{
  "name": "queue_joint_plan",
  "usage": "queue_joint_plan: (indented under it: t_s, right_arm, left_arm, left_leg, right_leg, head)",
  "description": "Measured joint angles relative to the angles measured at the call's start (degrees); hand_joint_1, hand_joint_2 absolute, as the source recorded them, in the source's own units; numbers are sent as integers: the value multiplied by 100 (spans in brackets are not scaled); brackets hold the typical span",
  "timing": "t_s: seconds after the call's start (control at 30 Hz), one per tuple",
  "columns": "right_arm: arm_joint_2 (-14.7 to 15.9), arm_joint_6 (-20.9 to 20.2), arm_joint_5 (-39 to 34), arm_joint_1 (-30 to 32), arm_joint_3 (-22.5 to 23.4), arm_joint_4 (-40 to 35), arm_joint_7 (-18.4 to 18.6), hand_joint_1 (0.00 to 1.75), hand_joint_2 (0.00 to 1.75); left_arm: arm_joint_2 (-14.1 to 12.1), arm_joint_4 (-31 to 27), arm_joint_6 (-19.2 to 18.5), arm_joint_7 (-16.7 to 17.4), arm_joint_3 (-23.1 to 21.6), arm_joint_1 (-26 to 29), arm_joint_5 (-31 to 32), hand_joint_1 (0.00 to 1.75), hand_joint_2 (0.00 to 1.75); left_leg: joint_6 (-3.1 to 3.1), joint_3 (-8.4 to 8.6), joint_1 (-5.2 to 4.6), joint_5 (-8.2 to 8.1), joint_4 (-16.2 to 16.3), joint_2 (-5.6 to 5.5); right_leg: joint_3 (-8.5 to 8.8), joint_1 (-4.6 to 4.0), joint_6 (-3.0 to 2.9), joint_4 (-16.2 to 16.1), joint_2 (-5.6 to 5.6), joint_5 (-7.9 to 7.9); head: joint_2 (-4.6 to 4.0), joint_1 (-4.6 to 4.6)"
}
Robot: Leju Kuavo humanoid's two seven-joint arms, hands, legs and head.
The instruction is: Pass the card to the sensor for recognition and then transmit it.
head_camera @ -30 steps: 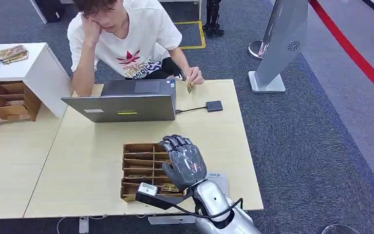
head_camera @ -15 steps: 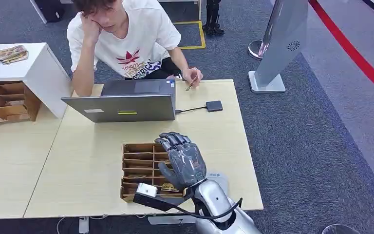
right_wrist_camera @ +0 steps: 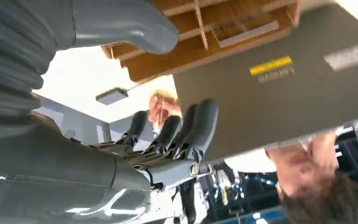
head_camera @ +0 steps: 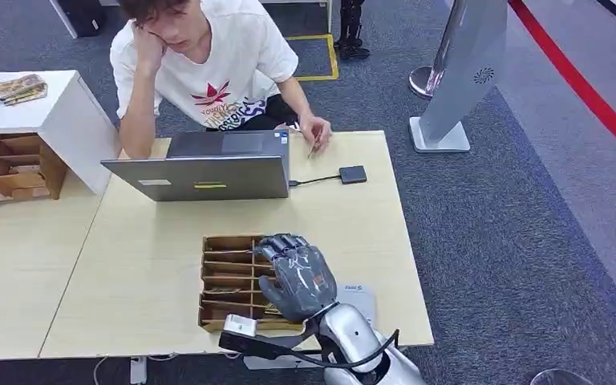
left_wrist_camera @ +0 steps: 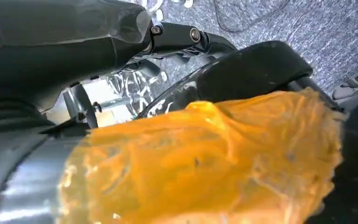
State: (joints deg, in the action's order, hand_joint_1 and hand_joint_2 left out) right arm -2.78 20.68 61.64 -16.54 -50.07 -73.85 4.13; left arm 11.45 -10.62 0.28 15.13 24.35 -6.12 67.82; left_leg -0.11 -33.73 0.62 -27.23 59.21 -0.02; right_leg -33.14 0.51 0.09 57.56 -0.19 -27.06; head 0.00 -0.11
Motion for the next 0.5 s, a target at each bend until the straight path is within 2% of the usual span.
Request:
queue_joint_plan:
  t_s: [0.07, 0.5]
  right_arm:
    - [0, 2, 2, -2, -7, 61, 4, 75, 175]
    - [-88, 7, 92, -135, -48, 730, 146, 80, 175]
  left_arm:
    - [0, 0, -7, 13, -31, -7, 7, 0, 0]
    - [2, -7, -94, 81, -194, -55, 157, 0, 0]
  left_leg:
    - [0, 0, 0, 0, 0, 1]
    - [0, -1, 0, 0, 0, 0]
  right_leg:
    - [0, 0, 0, 0, 0, 0]
    - [0, 0, 0, 0, 0, 0]
  head:
    - [0, -2]
    - [0, 0]
